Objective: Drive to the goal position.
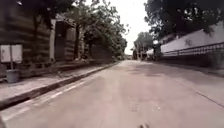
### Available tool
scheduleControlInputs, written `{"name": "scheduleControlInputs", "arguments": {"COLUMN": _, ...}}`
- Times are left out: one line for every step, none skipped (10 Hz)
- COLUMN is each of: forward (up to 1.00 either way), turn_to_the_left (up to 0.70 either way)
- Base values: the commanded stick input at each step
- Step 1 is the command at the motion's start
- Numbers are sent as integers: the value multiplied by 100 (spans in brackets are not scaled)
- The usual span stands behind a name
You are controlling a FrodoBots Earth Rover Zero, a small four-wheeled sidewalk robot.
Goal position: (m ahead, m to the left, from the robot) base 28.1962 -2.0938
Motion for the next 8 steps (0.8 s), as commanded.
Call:
{"name": "scheduleControlInputs", "arguments": {"forward": 70, "turn_to_the_left": 21}}
{"name": "scheduleControlInputs", "arguments": {"forward": 70, "turn_to_the_left": 0}}
{"name": "scheduleControlInputs", "arguments": {"forward": 70, "turn_to_the_left": 0}}
{"name": "scheduleControlInputs", "arguments": {"forward": 70, "turn_to_the_left": 0}}
{"name": "scheduleControlInputs", "arguments": {"forward": 70, "turn_to_the_left": 0}}
{"name": "scheduleControlInputs", "arguments": {"forward": 70, "turn_to_the_left": 0}}
{"name": "scheduleControlInputs", "arguments": {"forward": 70, "turn_to_the_left": 0}}
{"name": "scheduleControlInputs", "arguments": {"forward": 70, "turn_to_the_left": 0}}
